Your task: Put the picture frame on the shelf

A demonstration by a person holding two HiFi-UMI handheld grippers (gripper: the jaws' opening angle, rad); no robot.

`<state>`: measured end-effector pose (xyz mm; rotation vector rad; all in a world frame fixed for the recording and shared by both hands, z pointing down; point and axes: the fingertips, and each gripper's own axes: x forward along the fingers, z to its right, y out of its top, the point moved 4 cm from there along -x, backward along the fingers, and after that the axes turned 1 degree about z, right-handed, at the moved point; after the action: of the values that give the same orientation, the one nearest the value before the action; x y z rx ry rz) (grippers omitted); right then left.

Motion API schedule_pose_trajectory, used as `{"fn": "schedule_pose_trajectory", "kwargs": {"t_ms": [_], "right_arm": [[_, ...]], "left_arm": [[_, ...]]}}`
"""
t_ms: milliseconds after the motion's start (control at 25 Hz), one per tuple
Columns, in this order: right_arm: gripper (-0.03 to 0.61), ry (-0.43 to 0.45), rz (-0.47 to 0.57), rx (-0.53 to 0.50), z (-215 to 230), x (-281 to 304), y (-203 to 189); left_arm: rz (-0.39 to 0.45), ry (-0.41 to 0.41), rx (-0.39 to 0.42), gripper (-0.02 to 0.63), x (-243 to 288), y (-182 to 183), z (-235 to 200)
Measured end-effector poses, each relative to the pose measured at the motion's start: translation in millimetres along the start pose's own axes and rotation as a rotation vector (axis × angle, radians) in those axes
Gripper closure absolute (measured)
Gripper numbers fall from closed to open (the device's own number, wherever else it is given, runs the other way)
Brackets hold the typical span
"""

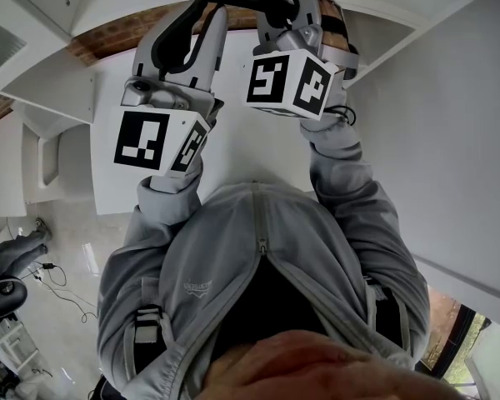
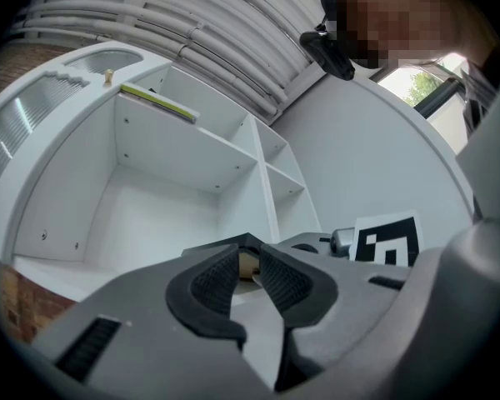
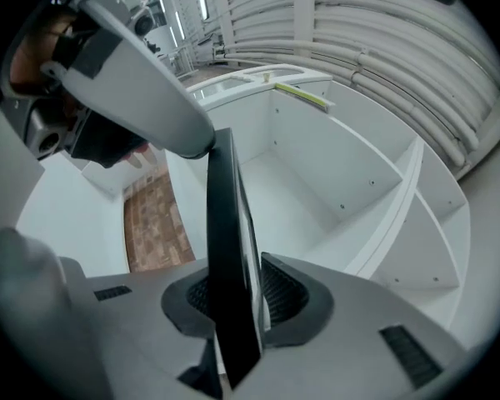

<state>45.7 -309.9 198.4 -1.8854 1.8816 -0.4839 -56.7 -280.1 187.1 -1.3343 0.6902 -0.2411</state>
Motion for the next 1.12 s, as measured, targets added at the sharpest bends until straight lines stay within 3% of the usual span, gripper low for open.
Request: {"fn": "schedule_pose_trajectory", "kwargs": {"t_ms": [120, 400, 520, 840, 1000, 1120], "right_arm": [[0.417, 0.033, 0.017, 0.058, 2, -11, -5], [0.368, 0.074, 0.06, 0.274, 9, -44, -32], [0.368, 0.101, 0.076, 0.31, 4, -53, -45], [0.371, 0.194, 0.175, 0.651, 7, -57, -67], [0.479, 0.169, 0.24, 0.751, 16, -58, -67], [0.499, 0.148, 0.26, 0.767, 20, -55, -66]], "left_arm": [[-0.004, 0.005, -0.005, 0.534, 1, -3, 1], [-0.007, 0.012, -0.011, 0.534, 1, -5, -6], [-0.013, 0.02, -0.014, 0.534, 2, -8, -7], [-0.046, 0.047, -0.008, 0.533, 5, -19, -16], [-0.072, 0.057, 0.003, 0.533, 7, -25, -19], [-0.085, 0.061, 0.011, 0.533, 9, -28, -22]]}}
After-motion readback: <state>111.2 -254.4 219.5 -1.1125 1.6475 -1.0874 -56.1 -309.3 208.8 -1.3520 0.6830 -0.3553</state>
